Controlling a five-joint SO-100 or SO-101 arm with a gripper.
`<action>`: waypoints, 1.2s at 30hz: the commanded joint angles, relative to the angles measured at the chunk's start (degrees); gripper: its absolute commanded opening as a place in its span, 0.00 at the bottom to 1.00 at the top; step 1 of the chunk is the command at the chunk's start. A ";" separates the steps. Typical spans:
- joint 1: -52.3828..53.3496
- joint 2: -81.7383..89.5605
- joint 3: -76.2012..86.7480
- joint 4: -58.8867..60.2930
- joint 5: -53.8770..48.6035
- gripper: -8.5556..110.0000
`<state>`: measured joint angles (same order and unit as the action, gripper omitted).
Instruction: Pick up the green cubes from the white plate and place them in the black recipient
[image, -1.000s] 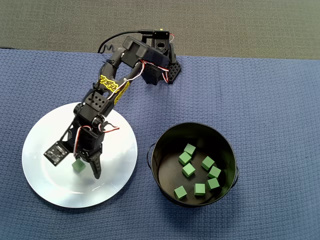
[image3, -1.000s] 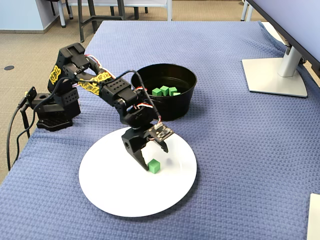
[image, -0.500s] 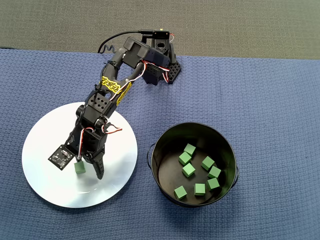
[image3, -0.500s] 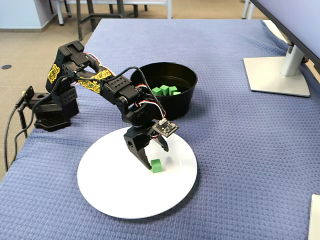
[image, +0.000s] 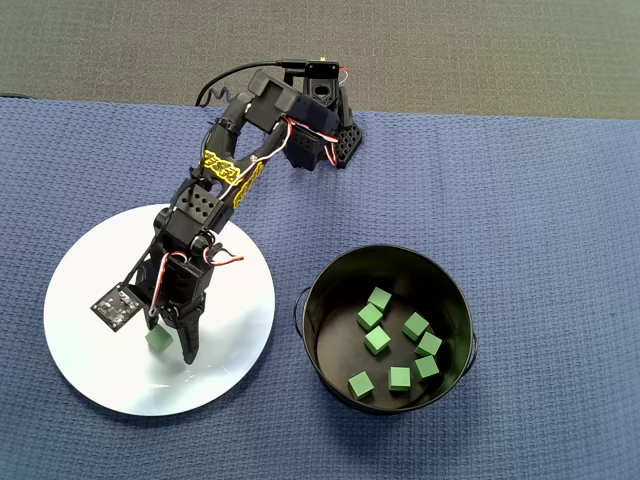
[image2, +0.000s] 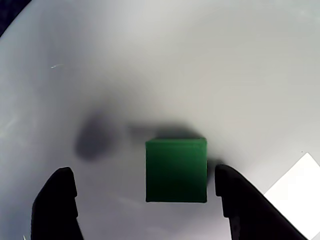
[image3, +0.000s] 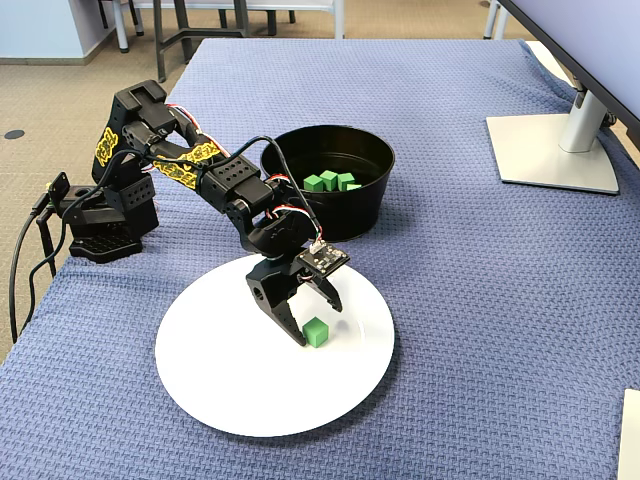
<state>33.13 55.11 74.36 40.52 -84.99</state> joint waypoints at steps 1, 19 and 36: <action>1.23 3.60 0.44 -0.79 0.00 0.32; 1.58 2.64 -0.97 -1.41 -0.62 0.20; 1.76 9.05 5.54 -5.89 4.92 0.07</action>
<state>34.01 56.51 76.90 37.00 -83.06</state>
